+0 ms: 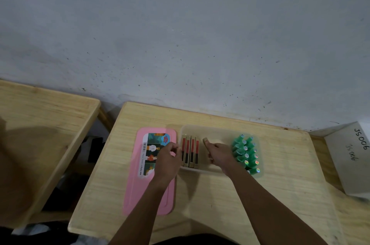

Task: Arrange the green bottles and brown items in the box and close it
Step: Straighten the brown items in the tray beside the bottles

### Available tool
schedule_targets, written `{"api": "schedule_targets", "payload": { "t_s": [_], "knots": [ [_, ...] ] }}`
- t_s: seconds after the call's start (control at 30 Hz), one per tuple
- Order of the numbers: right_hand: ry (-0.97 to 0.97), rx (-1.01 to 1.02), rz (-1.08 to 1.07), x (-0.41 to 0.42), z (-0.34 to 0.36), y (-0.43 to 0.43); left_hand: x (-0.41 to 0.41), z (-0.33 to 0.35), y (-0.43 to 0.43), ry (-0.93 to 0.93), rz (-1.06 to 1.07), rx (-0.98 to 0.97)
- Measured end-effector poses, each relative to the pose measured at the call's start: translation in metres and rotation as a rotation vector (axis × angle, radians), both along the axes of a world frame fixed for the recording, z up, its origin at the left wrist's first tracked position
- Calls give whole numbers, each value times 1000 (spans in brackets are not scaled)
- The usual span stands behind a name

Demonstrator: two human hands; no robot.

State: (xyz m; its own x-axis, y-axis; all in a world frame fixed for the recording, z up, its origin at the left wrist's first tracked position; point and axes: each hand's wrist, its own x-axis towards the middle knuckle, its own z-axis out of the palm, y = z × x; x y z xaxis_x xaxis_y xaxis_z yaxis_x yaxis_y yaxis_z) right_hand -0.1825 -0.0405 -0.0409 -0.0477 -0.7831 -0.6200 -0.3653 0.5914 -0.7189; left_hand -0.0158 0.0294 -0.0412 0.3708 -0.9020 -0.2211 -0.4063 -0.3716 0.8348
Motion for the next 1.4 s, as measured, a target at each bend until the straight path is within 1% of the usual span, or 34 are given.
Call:
{"api": "schedule_targets", "payload": {
  "t_s": [0.1, 0.33, 0.4, 0.47, 0.6, 0.8, 0.9, 0.93, 1.0, 1.07, 1.1, 1.17, 1.23, 1.3, 1.4],
  "knots": [
    [174, -71, 113, 6, 0, 1, 0, 0, 0, -3, 5, 1],
    [385, -191, 276, 17, 1, 2, 0, 0, 0, 10, 7, 0],
    [417, -192, 346, 15, 1, 0, 0, 0, 0, 11, 7, 2],
    [396, -169, 343, 11, -2, -2, 0, 0, 0, 12, 9, -1],
    [214, -126, 200, 8, -6, -2, -1, 2, 1, 15, 11, 1],
    [134, -90, 235, 3, 1, 1, 0, -1, 1, -18, -8, 14],
    [150, -117, 309, -3, 8, 6, 5, -4, 5, -43, -14, 59],
    [152, -140, 343, -5, 11, 8, 9, -5, 8, -99, 15, 59],
    [138, -188, 443, -9, 23, 15, 20, -7, 15, -274, 111, 86],
    [107, -189, 566, -15, 34, 24, 32, -8, 26, -371, 243, 236],
    [97, -170, 624, -18, 37, 29, 38, -9, 33, -368, 288, 324],
    [102, -161, 716, -23, 37, 37, 45, -11, 45, -354, 295, 420],
    [122, -183, 732, -26, 35, 43, 46, -13, 52, -378, 251, 430],
    [151, -225, 724, -25, 37, 47, 44, -12, 52, -365, 242, 416],
    [211, -270, 730, -20, 42, 53, 41, -5, 46, -268, 360, 412]
  ]
}}
